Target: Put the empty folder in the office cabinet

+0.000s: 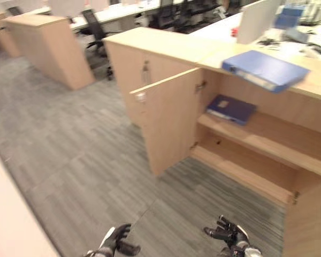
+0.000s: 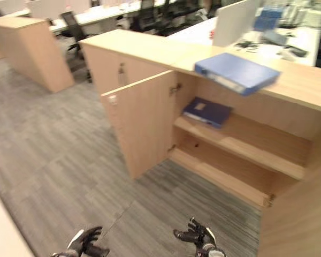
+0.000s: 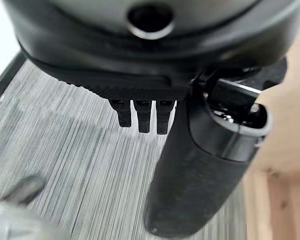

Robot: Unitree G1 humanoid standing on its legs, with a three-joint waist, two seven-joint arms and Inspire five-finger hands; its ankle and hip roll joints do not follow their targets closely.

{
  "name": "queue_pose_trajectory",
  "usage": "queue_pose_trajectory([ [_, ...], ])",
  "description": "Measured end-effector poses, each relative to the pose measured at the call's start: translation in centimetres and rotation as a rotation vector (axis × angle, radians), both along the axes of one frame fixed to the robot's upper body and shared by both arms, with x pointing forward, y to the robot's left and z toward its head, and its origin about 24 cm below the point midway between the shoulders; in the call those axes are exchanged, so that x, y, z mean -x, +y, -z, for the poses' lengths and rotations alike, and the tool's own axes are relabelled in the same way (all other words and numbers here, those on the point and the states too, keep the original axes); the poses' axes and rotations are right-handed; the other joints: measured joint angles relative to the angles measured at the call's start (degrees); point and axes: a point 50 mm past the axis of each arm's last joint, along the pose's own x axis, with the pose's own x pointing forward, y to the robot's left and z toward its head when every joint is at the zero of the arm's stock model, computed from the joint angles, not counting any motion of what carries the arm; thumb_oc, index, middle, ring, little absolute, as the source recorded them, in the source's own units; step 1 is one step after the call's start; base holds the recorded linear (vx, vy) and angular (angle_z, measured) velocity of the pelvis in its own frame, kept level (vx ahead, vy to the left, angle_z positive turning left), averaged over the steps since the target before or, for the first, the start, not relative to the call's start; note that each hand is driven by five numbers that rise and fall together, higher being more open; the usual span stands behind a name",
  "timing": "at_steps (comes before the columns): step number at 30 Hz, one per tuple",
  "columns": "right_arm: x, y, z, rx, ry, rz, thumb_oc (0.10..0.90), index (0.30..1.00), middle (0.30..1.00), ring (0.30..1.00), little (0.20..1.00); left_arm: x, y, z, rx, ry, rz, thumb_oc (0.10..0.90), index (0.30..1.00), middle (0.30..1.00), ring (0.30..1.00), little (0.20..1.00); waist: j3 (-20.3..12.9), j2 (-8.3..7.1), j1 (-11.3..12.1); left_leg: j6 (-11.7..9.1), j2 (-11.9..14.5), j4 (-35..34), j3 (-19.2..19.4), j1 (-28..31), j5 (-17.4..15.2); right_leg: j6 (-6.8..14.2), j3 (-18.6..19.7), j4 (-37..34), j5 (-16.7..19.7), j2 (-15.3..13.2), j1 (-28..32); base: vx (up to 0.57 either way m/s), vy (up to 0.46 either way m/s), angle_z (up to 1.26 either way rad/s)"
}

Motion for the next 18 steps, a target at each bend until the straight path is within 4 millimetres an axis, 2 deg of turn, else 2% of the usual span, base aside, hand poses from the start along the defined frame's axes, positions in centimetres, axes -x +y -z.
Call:
queue_pose_trajectory([
  [1, 0.3, -0.7, -0.1, 0.027, 0.011, -0.01, 0.8, 0.9, 0.9, 0.9, 0.9, 0.1, -0.6, 0.1, 0.017, 0.001, -0.001, 0.8, 0.9, 0.9, 0.9, 0.9, -0.37, 0.49, -0.3, -0.21, 1.1, 0.95, -0.68, -0.29, 2.06, -0.67, -0.19, -0.43, -0.55, 1.54, 0.22, 0.27, -0.326, -0.5],
  [2, 0.8, -1.4, -0.2, 0.048, 0.017, -0.011, 0.8, 0.9, 0.9, 0.9, 0.9, -0.2, -1.2, 0.2, 0.034, -0.007, -0.002, 0.8, 0.9, 0.9, 0.9, 0.9, -0.5, 0.55, -1.79, -0.58, 2.65, 1.49, -2.2, -0.29, 5.42, -0.81, -0.56, -1.65, -1.24, 3.69, 1.33, 0.2, -0.267, -0.36],
  [3, 0.9, -1.7, -0.3, 0.062, 0.023, -0.024, 0.8, 0.9, 0.9, 0.9, 0.9, -0.4, -1.3, 0.2, 0.037, -0.012, -0.009, 0.8, 0.9, 0.9, 0.9, 0.9, -0.56, 0.28, -2.05, -1.93, 3.45, 1.19, -3.28, 0.23, 8.2, -1.2, -0.56, -1.76, -2.04, 4.63, 1.65, 0.3, -0.367, -0.3],
  [4, 1.0, -1.8, -0.3, 0.072, 0.028, -0.044, 0.8, 0.9, 0.9, 0.9, 0.9, -0.5, -1.3, 0.2, 0.036, -0.013, -0.014, 0.8, 0.9, 0.9, 0.9, 0.9, -0.76, 0.07, -2.63, -1.84, 4.69, 2.25, -4.78, -0.01, 10.17, -1.27, 0.48, -2.09, -3.3, 6.12, 1.73, 0.17, -0.208, -0.49],
  [5, 1.0, -1.8, -0.3, 0.075, 0.028, -0.056, 0.8, 0.9, 0.9, 0.9, 0.9, -0.6, -1.2, 0.2, 0.034, -0.011, -0.013, 0.8, 0.9, 0.9, 0.9, 0.9, -0.79, 0.14, -2.42, -0.51, 5.92, 3.5, -5.07, 0.19, 11.68, -2.47, 1.28, -2.39, -3.52, 7.65, 1.84, 0.24, -0.289, -0.51],
  [6, 1.0, -1.8, -0.3, 0.077, 0.027, -0.062, 0.8, 0.9, 0.9, 0.9, 0.9, -0.5, -1.2, 0.2, 0.034, -0.008, -0.015, 0.8, 0.9, 0.9, 0.9, 0.9, -0.91, 0.15, -2.86, -0.98, 6.44, 3.76, -5.33, 0.44, 13.3, -2.8, 0.95, -2.41, -4.09, 8.77, 1.85, 0.14, -0.195, -0.56],
  [7, 0.8, -1.5, -0.4, 0.072, 0.017, -0.073, 0.8, 0.9, 0.9, 0.9, 0.9, -0.3, -1.0, 0.3, 0.029, 0.0, -0.017, 0.8, 0.9, 0.9, 0.9, 0.9, -1.13, 0.29, -3.3, -1.87, 7.75, 4.63, -6.83, 0.23, 16.9, -3.61, 1.57, -2.42, -5.51, 10.63, 1.91, 0.14, -0.2, -0.67],
  [8, 0.7, -1.2, -0.5, 0.063, 0.003, -0.087, 0.8, 0.9, 0.9, 0.9, 0.9, -0.3, -0.9, 0.2, 0.024, 0.002, -0.018, 0.8, 0.9, 0.9, 0.9, 0.9, -1.14, 0.22, -3.02, -0.3, 8.9, 5.83, -7.84, 0.27, 20.15, -5.08, 3.09, -2.62, -5.56, 11.89, 2.03, 0.22, -0.279, -0.73],
  [9, 0.7, -1.4, -0.6, 0.069, 0.002, -0.094, 0.8, 0.9, 0.9, 0.9, 0.9, -0.6, -1.2, 0.2, 0.033, -0.004, -0.012, 0.8, 0.9, 0.9, 0.9, 0.9, -1.19, 0.55, -3.47, 5.13, 9.39, 7.19, -8.66, -0.55, 25.11, -7.6, 3.24, -2.59, -5.69, 13.77, 2.57, 0.3, -0.332, -0.58],
  [10, 0.8, -1.5, -0.6, 0.073, 0.006, -0.097, 0.8, 0.9, 0.9, 0.9, 0.9, -0.8, -1.4, 0.2, 0.038, -0.009, -0.016, 0.8, 0.9, 0.9, 0.9, 0.9, -1.25, 0.69, -3.56, 7.12, 9.52, 7.09, -9.58, -0.62, 26.82, -8.01, 3.1, -2.57, -5.82, 14.08, 2.79, 0.33, -0.271, -0.3],
  [11, 0.6, -1.7, -0.7, 0.083, 0.008, -0.111, 0.8, 0.9, 0.9, 0.9, 0.9, -1.0, -1.5, 0.1, 0.043, -0.017, -0.023, 0.8, 0.9, 0.9, 0.9, 0.9, -1.06, 0.91, -4.12, 10.41, 9.0, 7.67, -11.72, -0.99, 29.63, -8.9, 4.64, -2.5, -6.39, 15.57, 2.84, 0.27, -0.128, -1.08],
  [12, -0.9, -1.5, -1.1, 0.107, -0.011, -0.175, 0.8, 0.9, 0.9, 0.9, 0.9, -1.0, -1.5, 0.2, 0.039, -0.011, -0.024, 0.8, 0.9, 0.9, 0.9, 0.9, 0.11, -0.81, -1.54, 9.76, 5.42, 15.16, -17.32, -3.44, 27.98, -12.07, 10.54, -5.16, -5.91, 16.04, 3.68, 0.33, -0.114, -1.22],
  [13, -1.5, -1.2, -1.2, 0.108, -0.027, -0.187, 0.8, 0.9, 0.9, 0.9, 0.9, -0.8, -1.4, 0.3, 0.036, -0.002, -0.02, 0.8, 0.9, 0.9, 0.9, 0.9, 0.74, -1.79, -1.89, 4.59, 2.75, 17.65, -19.55, -5.78, 18.28, -12.07, 11.77, -7.94, -4.32, 15.43, 5.59, 0.27, -0.058, -1.31],
  [14, -1.6, -1.3, -1.3, 0.112, -0.035, -0.185, 0.8, 0.9, 0.9, 0.9, 0.9, -0.9, -1.5, 0.3, 0.034, -0.001, -0.011, 0.8, 0.9, 0.9, 0.9, 0.9, 1.18, -2.78, -1.78, 3.35, 0.31, 17.06, -19.75, -6.83, 13.89, -11.45, 12.02, -10.05, -2.92, 14.69, 7.67, 0.42, -0.006, -0.45],
  [15, -1.4, -1.4, -1.3, 0.117, -0.026, -0.192, 0.8, 0.9, 0.9, 0.9, 0.9, -1.4, -1.7, 0.1, 0.033, -0.015, 0.008, 0.8, 0.9, 0.9, 0.9, 0.9, 1.32, -3.64, -1.27, 2.84, -2.94, 15.13, -20.78, -10.65, 9.57, -10.5, 13.79, -13.75, -3.19, 14.73, 10.15, 0.28, 0.04, -0.53],
  [16, -1.6, -1.1, -1.2, 0.114, -0.028, -0.199, 0.8, 0.9, 0.9, 0.9, 0.9, -1.8, -1.8, 0.0, 0.032, -0.029, 0.013, 0.8, 0.9, 0.9, 0.9, 0.9, 1.4, -4.01, -0.32, 2.92, -5.09, 11.87, -20.63, -12.08, 6.79, -9.66, 15.4, -15.55, -2.57, 14.91, 11.26, 0.33, 0.032, -0.74],
  [17, -2.0, -1.0, -1.4, 0.118, -0.036, -0.21, 0.8, 0.9, 0.9, 0.9, 0.9, -1.8, -1.8, 0.0, 0.031, -0.03, 0.021, 0.8, 0.9, 0.9, 0.9, 0.9, 1.65, -4.57, 0.84, 2.81, -7.68, 6.88, -21.2, -13.28, 5.09, -9.14, 17.34, -17.34, -2.15, 14.84, 12.09, 0.21, -0.001, -0.96],
  [18, -2.3, -0.7, -1.4, 0.111, -0.046, -0.213, 0.8, 0.9, 0.9, 0.9, 0.9, -1.8, -1.8, 0.0, 0.031, -0.024, 0.029, 0.8, 0.9, 0.9, 0.9, 0.9, 1.81, -4.95, 1.78, 3.23, -9.65, 2.96, -21.22, -14.64, 5.07, -9.03, 18.26, -18.61, -1.55, 14.95, 12.74, 0.31, 0.005, -0.89],
])
